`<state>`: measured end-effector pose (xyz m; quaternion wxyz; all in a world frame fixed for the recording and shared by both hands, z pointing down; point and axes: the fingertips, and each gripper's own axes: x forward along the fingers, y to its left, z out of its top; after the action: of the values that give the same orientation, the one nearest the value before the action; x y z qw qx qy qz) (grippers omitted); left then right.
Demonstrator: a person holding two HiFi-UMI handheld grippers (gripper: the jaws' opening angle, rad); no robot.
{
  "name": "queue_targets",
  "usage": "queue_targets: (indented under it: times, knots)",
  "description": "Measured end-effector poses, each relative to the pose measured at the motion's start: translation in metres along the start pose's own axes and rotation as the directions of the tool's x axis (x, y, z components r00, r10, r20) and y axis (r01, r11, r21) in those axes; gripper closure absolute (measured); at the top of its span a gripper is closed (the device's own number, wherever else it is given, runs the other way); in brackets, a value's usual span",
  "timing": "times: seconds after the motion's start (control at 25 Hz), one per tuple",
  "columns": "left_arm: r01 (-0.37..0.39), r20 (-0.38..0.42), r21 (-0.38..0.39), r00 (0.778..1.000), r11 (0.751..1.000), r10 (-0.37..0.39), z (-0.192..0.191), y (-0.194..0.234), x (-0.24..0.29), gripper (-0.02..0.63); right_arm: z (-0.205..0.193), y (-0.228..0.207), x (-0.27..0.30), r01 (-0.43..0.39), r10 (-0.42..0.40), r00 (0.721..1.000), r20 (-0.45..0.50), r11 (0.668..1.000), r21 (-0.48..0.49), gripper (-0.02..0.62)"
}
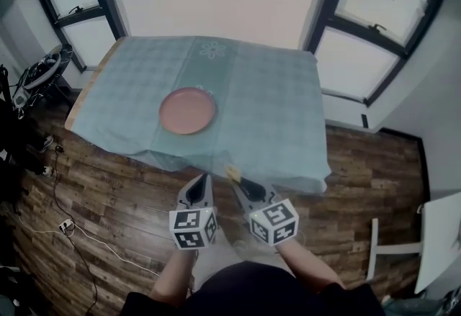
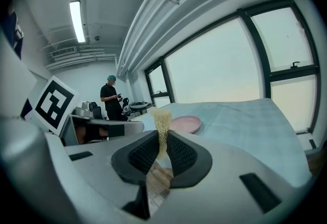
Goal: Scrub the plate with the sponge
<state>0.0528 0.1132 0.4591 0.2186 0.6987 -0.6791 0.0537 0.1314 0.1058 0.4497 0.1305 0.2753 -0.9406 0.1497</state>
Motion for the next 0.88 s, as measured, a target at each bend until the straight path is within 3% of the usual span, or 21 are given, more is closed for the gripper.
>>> queue_targets:
  times: [0.4,0.88]
  knots:
    - [-0.004,0.007,0.009,1.0,1.0,0.004,-0.027,-0.04,-0.045,0.595,-0.023,0.011,-0.055,0.003,-0.003,1.0,0.015,1.0,-0.004,0.543]
    - [-0.008,0.007,0.017,1.0,1.0,0.008,-0.037,-0.062,-0.057,0.595,-0.03,0.013,-0.081,0.012,-0.011,0.999,0.03,1.0,-0.029,0.543]
